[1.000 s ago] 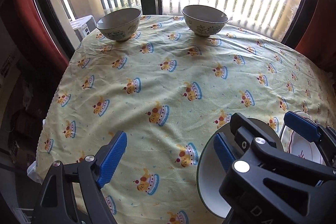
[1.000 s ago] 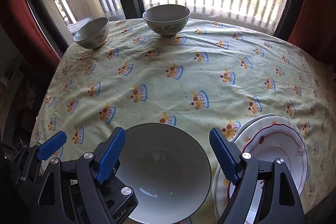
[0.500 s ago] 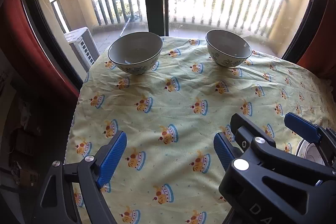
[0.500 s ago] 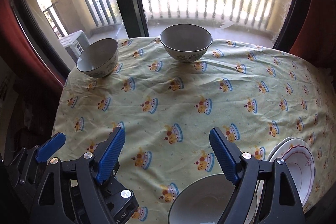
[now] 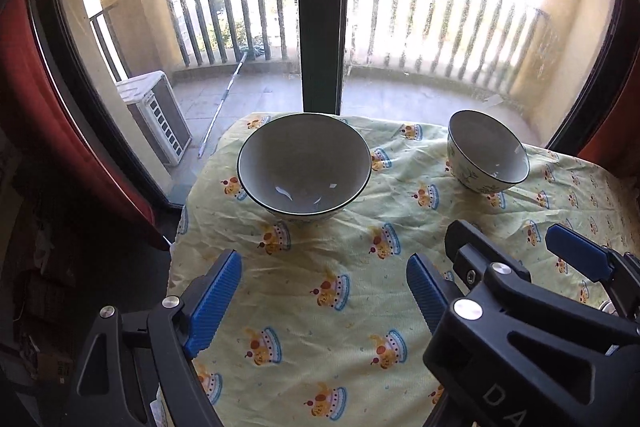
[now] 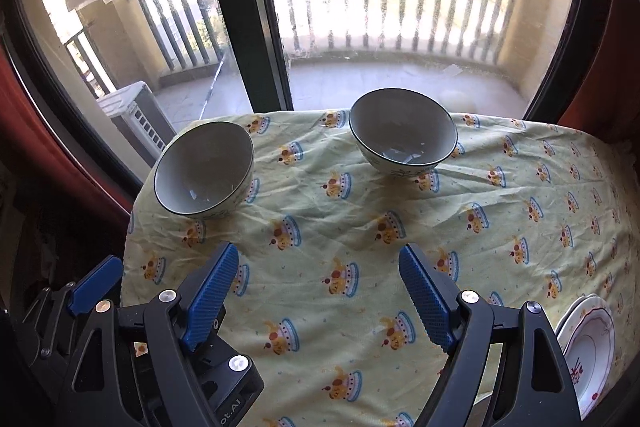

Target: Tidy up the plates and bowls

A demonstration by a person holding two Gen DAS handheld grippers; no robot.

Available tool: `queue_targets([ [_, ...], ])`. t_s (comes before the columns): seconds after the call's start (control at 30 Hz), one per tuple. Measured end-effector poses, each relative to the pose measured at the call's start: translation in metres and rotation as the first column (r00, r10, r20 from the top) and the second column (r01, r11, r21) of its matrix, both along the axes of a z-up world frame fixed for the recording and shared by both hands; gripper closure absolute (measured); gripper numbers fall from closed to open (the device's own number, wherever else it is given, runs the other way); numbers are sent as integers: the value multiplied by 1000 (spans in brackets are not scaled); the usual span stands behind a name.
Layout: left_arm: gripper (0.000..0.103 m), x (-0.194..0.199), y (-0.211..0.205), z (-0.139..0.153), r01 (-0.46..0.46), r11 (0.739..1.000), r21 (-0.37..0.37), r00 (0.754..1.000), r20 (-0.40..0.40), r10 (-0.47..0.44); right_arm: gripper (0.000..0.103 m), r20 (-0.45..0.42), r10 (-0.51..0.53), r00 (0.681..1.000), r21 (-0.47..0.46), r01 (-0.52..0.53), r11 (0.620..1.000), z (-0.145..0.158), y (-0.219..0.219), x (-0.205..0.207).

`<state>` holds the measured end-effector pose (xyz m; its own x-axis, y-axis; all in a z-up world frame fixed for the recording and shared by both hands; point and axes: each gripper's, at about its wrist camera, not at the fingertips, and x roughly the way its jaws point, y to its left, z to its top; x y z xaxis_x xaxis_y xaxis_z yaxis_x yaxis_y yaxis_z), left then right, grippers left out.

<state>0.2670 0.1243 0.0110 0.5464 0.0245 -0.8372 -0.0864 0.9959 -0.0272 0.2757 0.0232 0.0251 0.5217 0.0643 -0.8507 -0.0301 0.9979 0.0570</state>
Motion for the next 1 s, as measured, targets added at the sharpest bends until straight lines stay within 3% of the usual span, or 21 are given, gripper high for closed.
queue_targets([
  [0.27,19,36,32,-14,-34,999,24,999,24,33,18,14,-27,1000,14,27,1000,-11,28,34],
  [0.37,22,51,42,-22,-53,997,55,998,25,52,18,20,-31,999,12,31,999,-17,38,48],
  [0.57,35,85,56,-41,-71,997,32,997,2,71,18,25,-40,999,7,40,999,-34,51,79],
  [0.87,45,112,70,-65,-98,995,28,995,-24,99,40,-19,-42,999,36,43,998,-59,64,114],
  [1.0,58,118,76,-71,-97,995,13,994,-41,98,49,-43,-37,998,35,38,999,-69,70,121],
])
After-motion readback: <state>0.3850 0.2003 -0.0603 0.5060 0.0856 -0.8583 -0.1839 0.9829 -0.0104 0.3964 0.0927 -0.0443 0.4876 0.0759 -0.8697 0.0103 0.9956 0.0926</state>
